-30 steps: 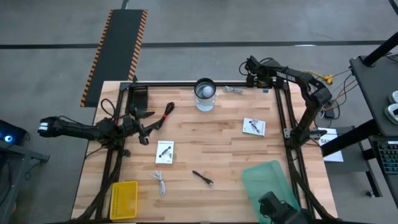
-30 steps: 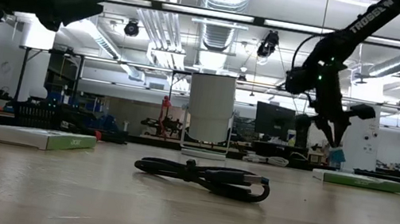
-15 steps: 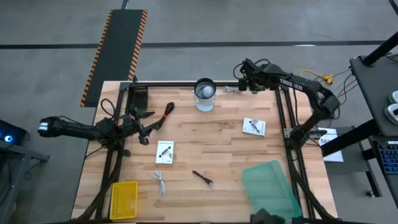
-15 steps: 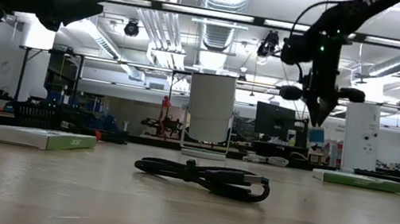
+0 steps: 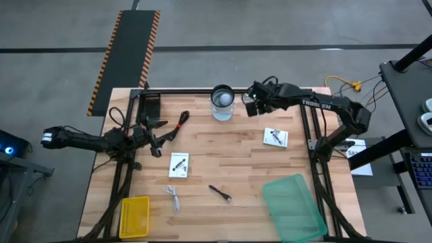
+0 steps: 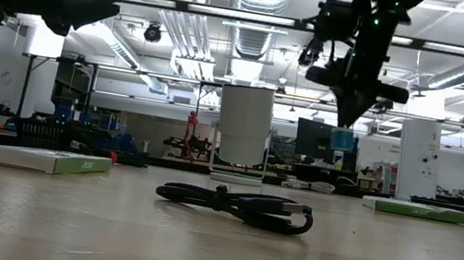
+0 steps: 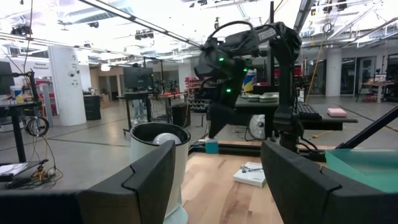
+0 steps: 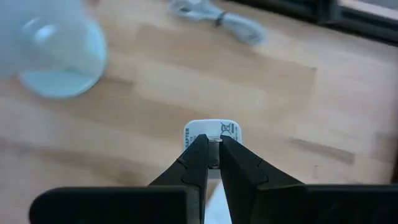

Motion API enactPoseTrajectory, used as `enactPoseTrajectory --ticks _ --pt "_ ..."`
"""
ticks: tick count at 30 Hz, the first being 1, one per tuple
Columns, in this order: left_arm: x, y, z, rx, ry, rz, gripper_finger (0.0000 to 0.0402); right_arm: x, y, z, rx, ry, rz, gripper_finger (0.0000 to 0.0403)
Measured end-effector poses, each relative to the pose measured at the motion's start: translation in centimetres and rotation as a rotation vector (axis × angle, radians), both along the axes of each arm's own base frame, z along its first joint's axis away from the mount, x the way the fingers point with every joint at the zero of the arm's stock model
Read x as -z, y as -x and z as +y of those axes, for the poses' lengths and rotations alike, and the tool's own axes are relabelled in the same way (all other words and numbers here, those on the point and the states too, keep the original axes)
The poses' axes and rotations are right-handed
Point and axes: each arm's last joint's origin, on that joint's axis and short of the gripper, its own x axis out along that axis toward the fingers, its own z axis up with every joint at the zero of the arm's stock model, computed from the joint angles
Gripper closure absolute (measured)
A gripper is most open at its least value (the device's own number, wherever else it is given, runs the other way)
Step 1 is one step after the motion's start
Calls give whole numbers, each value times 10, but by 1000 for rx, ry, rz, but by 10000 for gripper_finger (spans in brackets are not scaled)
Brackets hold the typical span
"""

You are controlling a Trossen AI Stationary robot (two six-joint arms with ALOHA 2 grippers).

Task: Pick and place items into bin
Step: Put the blue charger adapter into the black bin

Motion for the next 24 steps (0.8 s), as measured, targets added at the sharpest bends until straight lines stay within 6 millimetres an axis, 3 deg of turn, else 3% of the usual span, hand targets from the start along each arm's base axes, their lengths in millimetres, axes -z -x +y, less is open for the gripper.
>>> enactPoseTrajectory --ticks 11,20,24 --pt "0 0 0 0 0 1 180 -4 -33 80 -286 23 -74 375" --pt "0 0 0 2 4 0 180 -15 -58 136 -491 239 -236 375" --pt "2 -3 -5 159 -7 14 180 -14 -61 155 -623 340 -241 375"
